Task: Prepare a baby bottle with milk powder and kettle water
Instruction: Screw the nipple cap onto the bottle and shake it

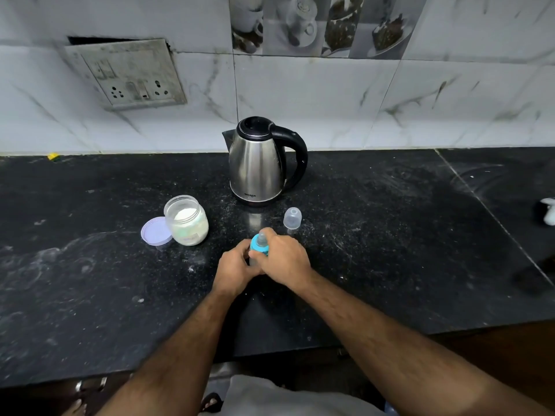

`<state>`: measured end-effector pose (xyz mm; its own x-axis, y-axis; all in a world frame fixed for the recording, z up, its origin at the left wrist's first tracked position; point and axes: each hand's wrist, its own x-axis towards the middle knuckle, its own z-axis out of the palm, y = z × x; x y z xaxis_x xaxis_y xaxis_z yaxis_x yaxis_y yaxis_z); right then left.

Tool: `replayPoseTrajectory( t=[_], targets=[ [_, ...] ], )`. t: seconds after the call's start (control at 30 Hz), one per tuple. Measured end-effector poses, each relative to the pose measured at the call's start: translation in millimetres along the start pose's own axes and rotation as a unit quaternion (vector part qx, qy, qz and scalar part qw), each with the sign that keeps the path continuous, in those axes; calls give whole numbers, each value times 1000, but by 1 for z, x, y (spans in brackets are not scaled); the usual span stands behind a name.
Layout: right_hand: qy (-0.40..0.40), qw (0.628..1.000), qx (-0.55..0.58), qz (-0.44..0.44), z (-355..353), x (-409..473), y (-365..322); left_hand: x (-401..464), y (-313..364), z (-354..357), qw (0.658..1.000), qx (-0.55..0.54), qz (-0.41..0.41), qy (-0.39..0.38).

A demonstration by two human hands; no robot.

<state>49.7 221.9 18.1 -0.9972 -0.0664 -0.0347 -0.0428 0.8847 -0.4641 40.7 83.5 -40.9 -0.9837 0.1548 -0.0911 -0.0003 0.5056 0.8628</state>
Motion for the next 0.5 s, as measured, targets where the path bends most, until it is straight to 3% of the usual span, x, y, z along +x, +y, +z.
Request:
replayPoseTrajectory(
  t=[0.2,0.3,0.5],
  targets=[
    [-112,987,119,3,-24,7,19,-2,2,4,999,-38,-6,6],
    [-75,987,140,17,-31,15,40,-1,2,5,999,-42,-12,8],
    [21,984,117,136,-34,44,79,0,5,5,999,-34,-26,9]
  ],
)
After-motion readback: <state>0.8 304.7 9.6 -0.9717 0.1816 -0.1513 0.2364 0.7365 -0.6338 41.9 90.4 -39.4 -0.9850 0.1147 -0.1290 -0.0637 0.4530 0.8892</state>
